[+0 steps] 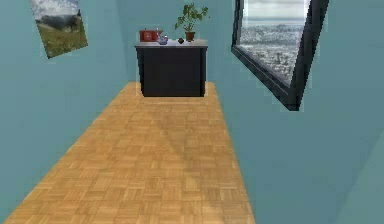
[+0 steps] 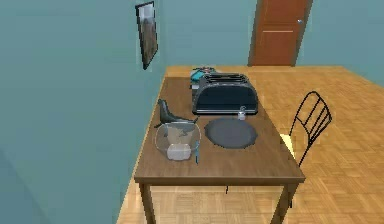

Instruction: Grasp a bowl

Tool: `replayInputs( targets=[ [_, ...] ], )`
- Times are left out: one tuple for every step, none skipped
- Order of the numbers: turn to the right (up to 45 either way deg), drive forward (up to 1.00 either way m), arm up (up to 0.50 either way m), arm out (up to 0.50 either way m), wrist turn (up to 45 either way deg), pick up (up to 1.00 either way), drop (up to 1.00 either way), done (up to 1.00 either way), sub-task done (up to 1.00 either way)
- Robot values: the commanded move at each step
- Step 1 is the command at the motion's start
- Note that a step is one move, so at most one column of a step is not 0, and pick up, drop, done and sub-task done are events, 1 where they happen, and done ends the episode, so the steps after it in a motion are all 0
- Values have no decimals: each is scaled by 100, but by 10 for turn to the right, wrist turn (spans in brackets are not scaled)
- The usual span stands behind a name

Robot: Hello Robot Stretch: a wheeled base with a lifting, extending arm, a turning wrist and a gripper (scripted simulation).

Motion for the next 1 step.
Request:
replayInputs(
  targets=[
    [0, 0, 50, 0, 0, 0, 0, 0, 0]
  ],
)
